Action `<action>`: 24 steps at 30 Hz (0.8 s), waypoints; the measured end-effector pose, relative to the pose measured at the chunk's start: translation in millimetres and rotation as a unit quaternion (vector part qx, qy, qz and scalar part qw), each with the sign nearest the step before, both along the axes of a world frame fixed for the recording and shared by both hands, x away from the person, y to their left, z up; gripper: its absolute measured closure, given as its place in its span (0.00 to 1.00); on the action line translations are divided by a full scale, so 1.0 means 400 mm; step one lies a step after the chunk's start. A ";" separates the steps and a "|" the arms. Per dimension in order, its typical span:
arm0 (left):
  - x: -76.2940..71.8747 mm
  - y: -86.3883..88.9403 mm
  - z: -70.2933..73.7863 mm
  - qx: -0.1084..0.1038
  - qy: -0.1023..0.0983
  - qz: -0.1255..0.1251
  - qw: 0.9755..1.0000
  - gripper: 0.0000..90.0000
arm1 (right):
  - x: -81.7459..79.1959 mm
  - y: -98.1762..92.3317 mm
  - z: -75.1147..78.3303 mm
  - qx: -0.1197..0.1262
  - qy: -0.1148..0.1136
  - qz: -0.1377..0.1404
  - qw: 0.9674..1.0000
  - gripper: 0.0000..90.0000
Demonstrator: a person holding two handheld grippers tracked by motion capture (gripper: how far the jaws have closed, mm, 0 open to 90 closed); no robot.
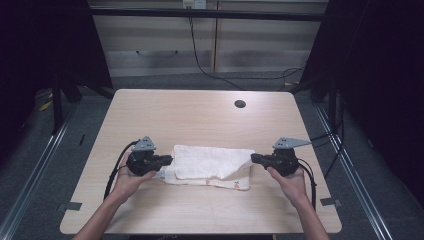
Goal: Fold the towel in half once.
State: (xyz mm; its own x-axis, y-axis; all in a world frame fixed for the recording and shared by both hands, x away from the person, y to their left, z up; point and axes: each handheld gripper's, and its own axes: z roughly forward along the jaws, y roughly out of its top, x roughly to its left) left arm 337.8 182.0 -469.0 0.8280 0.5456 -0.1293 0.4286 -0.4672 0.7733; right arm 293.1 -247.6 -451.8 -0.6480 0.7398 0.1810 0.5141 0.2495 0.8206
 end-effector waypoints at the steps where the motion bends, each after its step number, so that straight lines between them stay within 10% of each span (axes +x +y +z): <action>1: -0.002 -0.006 -0.005 0.004 0.003 -0.006 1.000 0.88 | -0.002 -0.001 -0.005 0.001 0.001 0.000 1.000 0.99; 10: -0.011 -0.036 -0.049 0.021 0.032 -0.041 0.998 0.84 | -0.006 -0.003 -0.018 0.006 0.005 -0.004 1.000 0.99; 24: -0.033 -0.068 -0.074 0.053 0.009 -0.067 0.996 0.79 | -0.007 -0.006 -0.032 0.005 0.013 -0.005 1.000 0.99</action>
State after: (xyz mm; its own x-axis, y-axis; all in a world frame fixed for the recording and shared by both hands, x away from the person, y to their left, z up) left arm 324.8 154.7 -498.5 0.8924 0.4417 -0.0919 0.3698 -0.5994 0.7099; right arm 290.1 -250.0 -464.8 -0.6356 0.7444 0.2046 0.5373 0.2362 0.8096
